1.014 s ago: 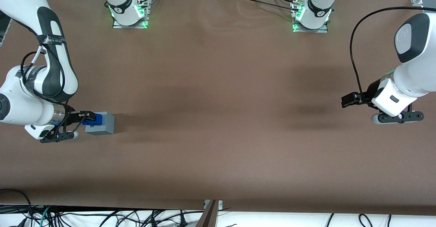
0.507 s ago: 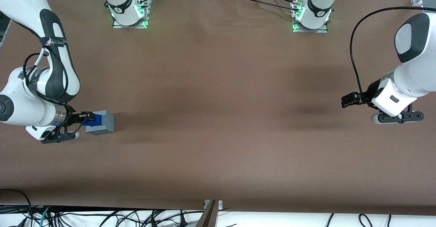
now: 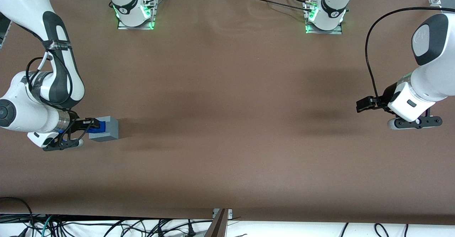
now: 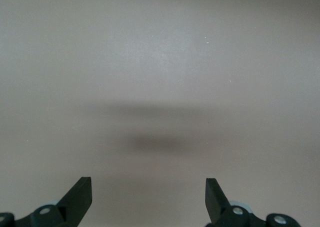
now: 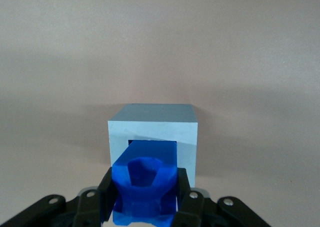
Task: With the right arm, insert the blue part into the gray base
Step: 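Lower the blue part into the gray base's opening with the right gripper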
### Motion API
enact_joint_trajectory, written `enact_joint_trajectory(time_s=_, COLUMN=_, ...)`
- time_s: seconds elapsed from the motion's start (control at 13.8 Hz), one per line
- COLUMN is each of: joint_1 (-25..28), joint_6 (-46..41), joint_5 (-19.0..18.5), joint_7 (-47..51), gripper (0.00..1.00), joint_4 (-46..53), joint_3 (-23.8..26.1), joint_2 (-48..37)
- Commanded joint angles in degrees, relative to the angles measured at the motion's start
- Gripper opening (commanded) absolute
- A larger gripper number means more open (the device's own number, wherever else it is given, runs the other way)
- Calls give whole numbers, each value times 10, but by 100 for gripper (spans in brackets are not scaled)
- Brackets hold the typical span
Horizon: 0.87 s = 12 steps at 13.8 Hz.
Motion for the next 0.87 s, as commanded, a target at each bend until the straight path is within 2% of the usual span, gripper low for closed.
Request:
enact_joint_trajectory(time_s=0.0, joint_1=-4, joint_6=9, joint_5=-5, joint_7=22, gripper=28, joint_4=14, joint_3=3, joint_2=11)
enact_joint_trajectory(time_s=0.14, joint_1=-4, joint_6=10, joint_5=-4, joint_7=34, gripper=29, joint_4=15, joint_3=3, joint_2=11)
enact_joint_trajectory(time_s=0.22, joint_1=-4, joint_6=10, joint_5=-4, joint_7=37, gripper=50, joint_4=15, joint_3=3, joint_2=11)
enact_joint_trajectory(time_s=0.29, joint_1=-4, joint_6=10, joint_5=-3, joint_7=55, gripper=93, joint_4=15, joint_3=4, joint_2=11)
enact_joint_trajectory(time_s=0.36, joint_1=-4, joint_6=10, joint_5=-3, joint_7=69, gripper=99, joint_4=16, joint_3=4, joint_2=10)
enact_joint_trajectory(time_s=0.8, joint_1=2, joint_6=-12, joint_5=-3, joint_7=78, gripper=99, joint_4=33, joint_3=6, joint_2=-24)
